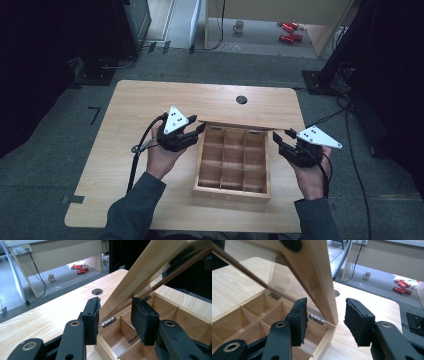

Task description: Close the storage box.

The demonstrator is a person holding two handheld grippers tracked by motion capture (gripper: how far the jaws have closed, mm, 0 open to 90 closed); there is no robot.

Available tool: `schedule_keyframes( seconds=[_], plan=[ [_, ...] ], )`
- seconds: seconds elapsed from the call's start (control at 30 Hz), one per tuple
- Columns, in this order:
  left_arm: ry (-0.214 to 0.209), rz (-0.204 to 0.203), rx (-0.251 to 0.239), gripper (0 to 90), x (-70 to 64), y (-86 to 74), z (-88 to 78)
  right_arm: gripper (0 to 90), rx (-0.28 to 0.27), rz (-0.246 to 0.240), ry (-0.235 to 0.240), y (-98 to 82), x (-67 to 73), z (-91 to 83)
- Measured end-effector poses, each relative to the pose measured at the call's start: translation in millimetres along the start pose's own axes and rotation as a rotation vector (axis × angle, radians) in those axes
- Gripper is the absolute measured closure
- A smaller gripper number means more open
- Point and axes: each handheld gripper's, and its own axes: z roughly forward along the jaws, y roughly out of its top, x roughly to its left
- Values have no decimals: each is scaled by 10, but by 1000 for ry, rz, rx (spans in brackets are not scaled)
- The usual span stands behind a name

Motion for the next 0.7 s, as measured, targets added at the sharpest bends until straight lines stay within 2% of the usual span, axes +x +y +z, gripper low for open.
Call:
schedule_keyframes(
  seconds=[0.3, 0.7],
  plan=[
    [-12, 2, -1, 631, -42, -60, -35, 592, -10, 8, 2, -50, -11, -50],
    [-32, 9, 13, 660, -117, -177, -99, 628, -14, -19, 6, -153, 102, -134]
  ],
)
